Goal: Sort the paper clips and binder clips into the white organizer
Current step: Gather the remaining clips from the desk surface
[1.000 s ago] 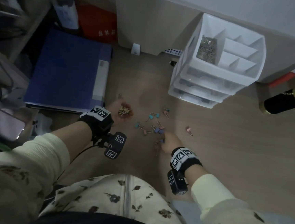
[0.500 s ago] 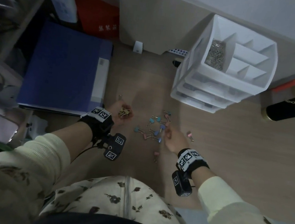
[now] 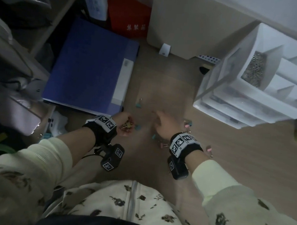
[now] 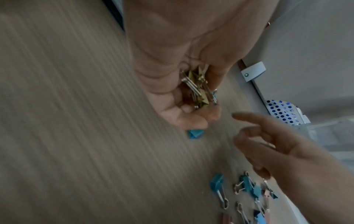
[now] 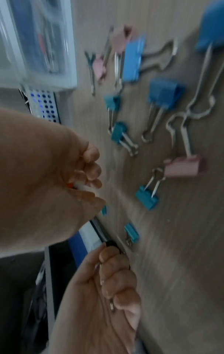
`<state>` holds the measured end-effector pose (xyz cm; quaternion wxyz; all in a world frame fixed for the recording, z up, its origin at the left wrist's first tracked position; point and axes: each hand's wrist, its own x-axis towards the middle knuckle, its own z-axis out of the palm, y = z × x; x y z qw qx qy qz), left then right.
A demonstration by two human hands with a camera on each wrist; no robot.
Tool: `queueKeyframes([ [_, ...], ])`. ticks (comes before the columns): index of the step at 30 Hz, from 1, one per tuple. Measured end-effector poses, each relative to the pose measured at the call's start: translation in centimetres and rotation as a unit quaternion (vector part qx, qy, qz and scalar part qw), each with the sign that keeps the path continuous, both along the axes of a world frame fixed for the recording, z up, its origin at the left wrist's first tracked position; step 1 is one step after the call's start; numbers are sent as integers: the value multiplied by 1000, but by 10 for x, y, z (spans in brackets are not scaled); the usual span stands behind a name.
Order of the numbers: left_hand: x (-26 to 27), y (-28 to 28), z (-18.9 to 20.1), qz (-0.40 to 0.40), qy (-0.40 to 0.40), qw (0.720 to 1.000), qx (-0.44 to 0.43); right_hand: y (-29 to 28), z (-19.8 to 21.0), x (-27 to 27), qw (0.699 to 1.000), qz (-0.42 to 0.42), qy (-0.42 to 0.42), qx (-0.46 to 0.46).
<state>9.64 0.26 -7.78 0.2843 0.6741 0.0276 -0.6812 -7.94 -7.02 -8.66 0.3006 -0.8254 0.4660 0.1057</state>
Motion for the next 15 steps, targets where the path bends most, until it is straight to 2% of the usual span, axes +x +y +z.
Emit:
queueKeyframes([
  [3, -1, -4, -2, 30, 29, 999, -9, 5, -8, 23, 996, 57, -35, 65],
  [6, -1, -7, -4, 53, 43, 997, -25, 18, -11, 30, 987, 112, 10, 116],
  [9, -3, -7, -3, 16, 59, 997, -53, 28, -16, 24, 982, 178, 39, 57],
  [12, -10, -8, 1, -16, 71, 994, -77, 33, -13, 16, 985, 172, 20, 19],
  [15, -18, -11, 9, -13, 64, 995, -81, 36, -10, 0, 990, 144, -16, 5],
])
